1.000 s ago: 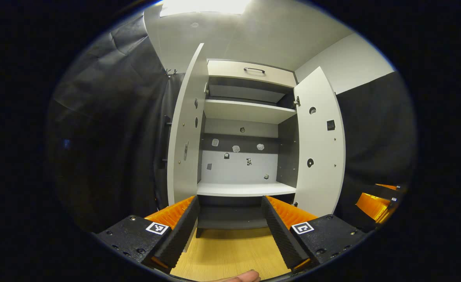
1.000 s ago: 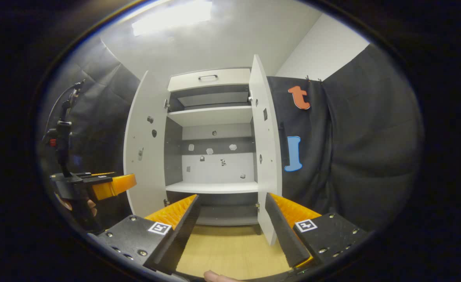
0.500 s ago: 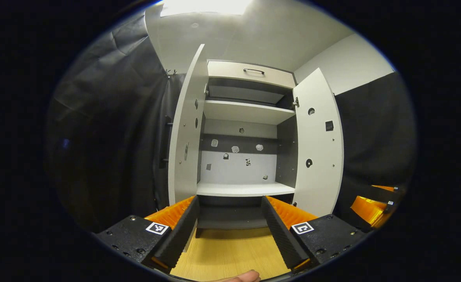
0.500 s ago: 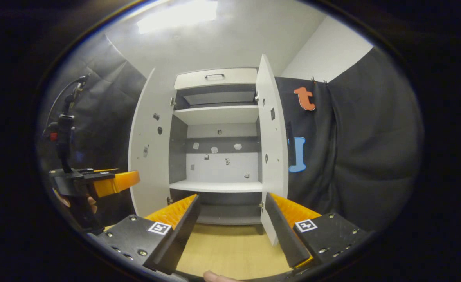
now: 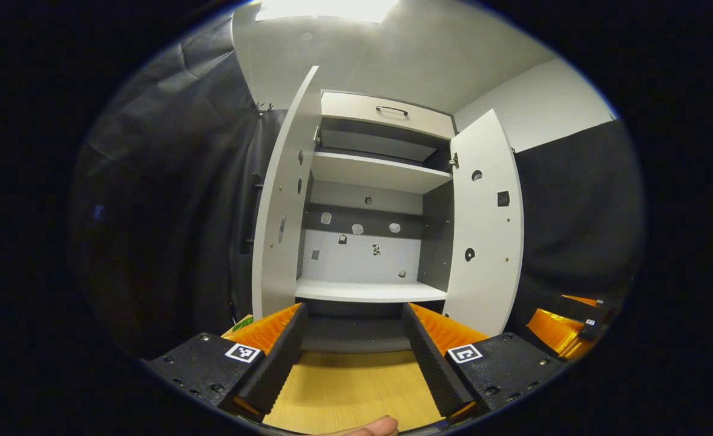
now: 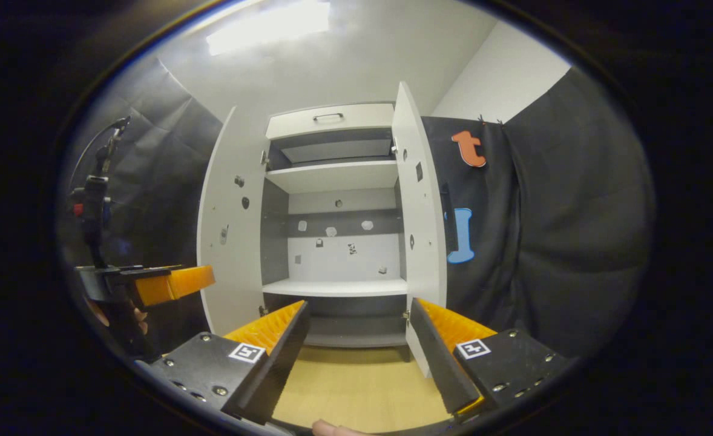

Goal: Open the right door of the double-door shoe cabinet with the right hand, and open the left door with the left hand.

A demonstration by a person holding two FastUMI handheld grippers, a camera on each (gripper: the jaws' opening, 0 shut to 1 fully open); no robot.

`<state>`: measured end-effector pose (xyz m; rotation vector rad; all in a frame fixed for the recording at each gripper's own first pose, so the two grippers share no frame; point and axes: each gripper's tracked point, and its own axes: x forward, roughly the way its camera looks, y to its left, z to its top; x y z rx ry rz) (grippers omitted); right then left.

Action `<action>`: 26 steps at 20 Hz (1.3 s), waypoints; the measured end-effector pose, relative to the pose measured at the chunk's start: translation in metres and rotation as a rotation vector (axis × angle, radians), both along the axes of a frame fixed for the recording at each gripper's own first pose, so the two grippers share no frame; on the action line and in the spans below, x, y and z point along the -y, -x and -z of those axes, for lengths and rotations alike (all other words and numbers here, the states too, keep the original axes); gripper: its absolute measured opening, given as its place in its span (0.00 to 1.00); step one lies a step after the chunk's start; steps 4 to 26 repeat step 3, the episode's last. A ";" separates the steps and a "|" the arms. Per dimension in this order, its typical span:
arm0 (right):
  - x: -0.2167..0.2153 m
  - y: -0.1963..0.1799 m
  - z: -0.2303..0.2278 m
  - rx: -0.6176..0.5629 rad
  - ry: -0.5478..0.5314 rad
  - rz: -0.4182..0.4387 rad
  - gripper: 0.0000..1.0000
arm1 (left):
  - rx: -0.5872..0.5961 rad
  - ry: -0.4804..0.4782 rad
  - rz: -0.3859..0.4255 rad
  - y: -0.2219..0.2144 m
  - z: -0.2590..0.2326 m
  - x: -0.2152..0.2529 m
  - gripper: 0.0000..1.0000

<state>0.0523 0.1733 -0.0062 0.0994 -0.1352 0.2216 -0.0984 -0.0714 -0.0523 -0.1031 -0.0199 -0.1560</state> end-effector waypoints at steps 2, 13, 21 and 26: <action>-0.002 0.000 0.003 0.002 0.002 -0.014 0.99 | -0.001 -0.006 -0.002 0.000 0.001 0.004 0.96; -0.001 -0.001 0.005 0.002 0.003 -0.016 0.99 | -0.005 -0.002 -0.002 -0.001 0.003 0.007 0.96; -0.001 -0.001 0.005 0.002 0.003 -0.016 0.99 | -0.005 -0.002 -0.002 -0.001 0.003 0.007 0.96; -0.001 -0.001 0.005 0.002 0.003 -0.016 0.99 | -0.005 -0.002 -0.002 -0.001 0.003 0.007 0.96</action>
